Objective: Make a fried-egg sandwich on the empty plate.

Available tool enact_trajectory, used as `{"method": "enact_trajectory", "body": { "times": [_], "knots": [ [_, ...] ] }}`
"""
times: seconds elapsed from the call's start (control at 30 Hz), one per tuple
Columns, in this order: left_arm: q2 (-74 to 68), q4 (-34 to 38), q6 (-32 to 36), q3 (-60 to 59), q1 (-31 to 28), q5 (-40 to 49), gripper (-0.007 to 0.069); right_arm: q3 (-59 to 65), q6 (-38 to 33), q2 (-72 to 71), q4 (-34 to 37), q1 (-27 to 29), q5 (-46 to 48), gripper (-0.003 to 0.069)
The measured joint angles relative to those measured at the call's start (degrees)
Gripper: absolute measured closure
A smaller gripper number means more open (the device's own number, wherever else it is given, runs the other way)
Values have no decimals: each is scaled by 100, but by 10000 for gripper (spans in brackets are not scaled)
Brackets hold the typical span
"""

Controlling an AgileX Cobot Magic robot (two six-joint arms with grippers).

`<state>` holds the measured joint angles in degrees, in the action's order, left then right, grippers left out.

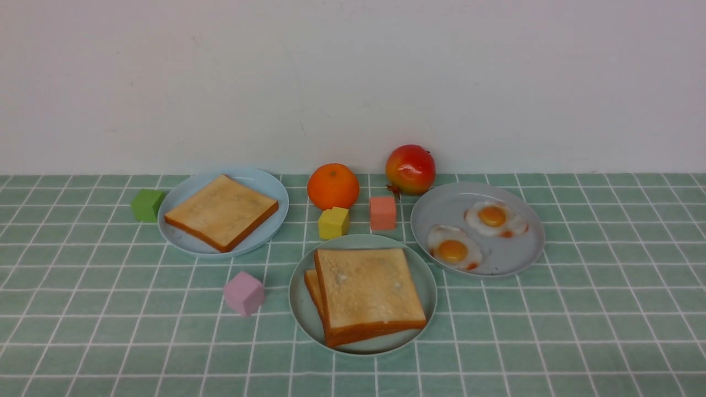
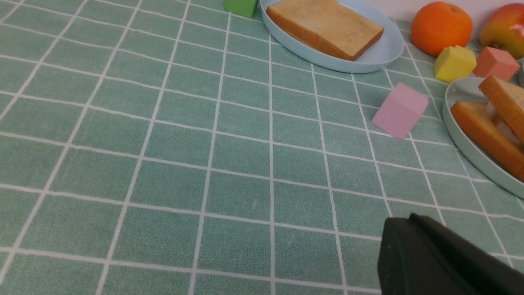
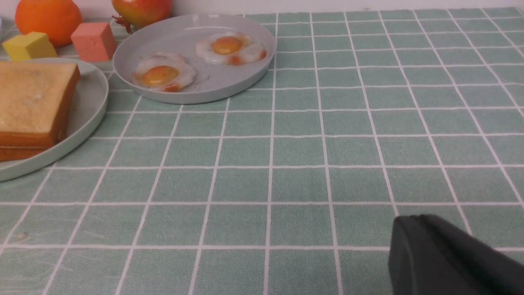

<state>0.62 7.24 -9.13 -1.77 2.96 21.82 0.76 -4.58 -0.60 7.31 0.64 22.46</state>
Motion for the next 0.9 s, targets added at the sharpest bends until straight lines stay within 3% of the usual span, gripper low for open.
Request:
{"method": "enact_trajectory", "body": {
  "times": [0.9],
  "knots": [
    [0,17,0,0,0,0,638,0,0,0,0,0,0,634]
  ]
}}
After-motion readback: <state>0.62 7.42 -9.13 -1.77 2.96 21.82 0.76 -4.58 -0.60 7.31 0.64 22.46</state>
